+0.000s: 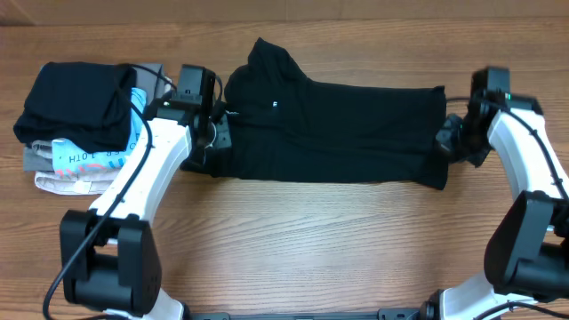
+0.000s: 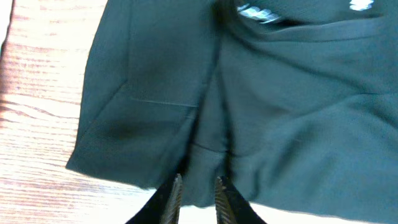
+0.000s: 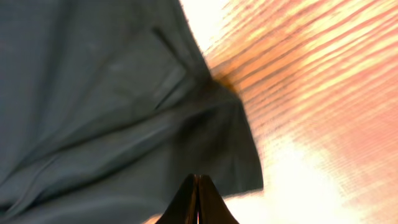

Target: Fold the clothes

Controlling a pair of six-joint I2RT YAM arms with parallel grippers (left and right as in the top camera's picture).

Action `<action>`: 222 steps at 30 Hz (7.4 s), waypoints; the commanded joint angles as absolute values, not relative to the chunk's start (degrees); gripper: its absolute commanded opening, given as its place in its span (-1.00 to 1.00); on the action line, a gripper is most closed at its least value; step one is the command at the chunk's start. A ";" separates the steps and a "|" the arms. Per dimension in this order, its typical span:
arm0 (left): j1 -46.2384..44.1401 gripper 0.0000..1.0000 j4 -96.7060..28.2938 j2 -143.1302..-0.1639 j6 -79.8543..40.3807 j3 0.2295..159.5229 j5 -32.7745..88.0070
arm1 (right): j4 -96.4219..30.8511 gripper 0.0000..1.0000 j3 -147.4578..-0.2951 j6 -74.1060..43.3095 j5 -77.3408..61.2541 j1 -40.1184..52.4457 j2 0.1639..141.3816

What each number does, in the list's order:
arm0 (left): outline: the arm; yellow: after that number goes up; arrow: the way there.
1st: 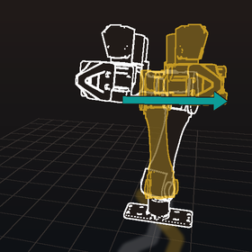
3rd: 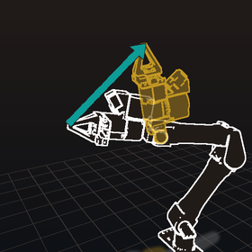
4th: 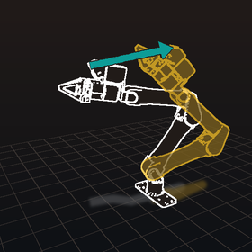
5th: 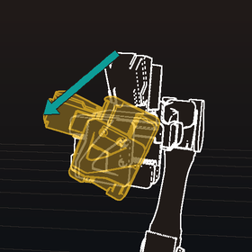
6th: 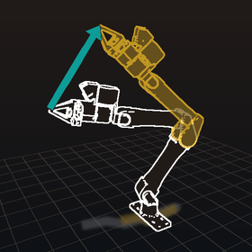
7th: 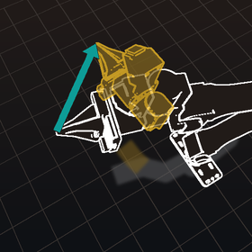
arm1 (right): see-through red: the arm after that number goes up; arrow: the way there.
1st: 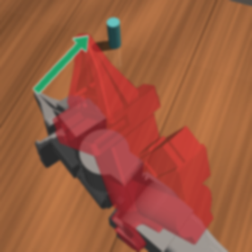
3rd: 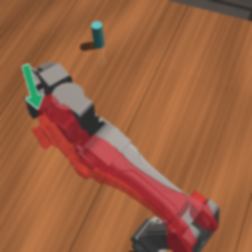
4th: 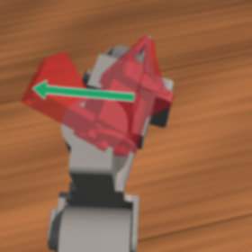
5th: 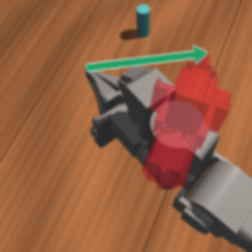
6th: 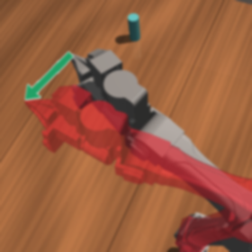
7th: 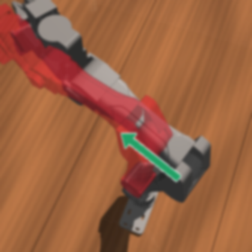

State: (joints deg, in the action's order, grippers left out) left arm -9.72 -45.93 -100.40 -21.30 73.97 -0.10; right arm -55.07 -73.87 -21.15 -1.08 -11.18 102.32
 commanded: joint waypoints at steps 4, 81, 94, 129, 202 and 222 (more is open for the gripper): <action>-8.10 -0.64 -41.98 -108.27 -22.70 71.22 -3.16 | -42.02 -0.92 -62.04 -17.93 -7.79 -11.55 102.37; -7.44 0.37 -13.23 -143.15 -7.05 114.91 7.53 | -39.44 0.33 -93.08 -12.99 -4.97 -10.17 119.90; -7.73 0.20 -9.72 -145.62 -4.91 114.93 7.75 | -39.46 0.36 -93.01 -12.75 -4.56 -10.17 119.94; -9.43 -0.68 -10.28 -148.38 -4.12 115.31 7.55 | -32.97 0.46 -92.20 5.37 -7.35 -9.98 129.10; -8.25 -0.92 -67.77 -121.03 -3.25 115.94 -0.36 | -56.58 -0.92 -92.99 -1.72 -5.26 -5.48 113.93; -7.25 -0.92 -74.63 -121.05 -14.09 99.59 -4.56 | -69.49 -0.92 -85.95 -11.73 -5.21 -5.48 113.25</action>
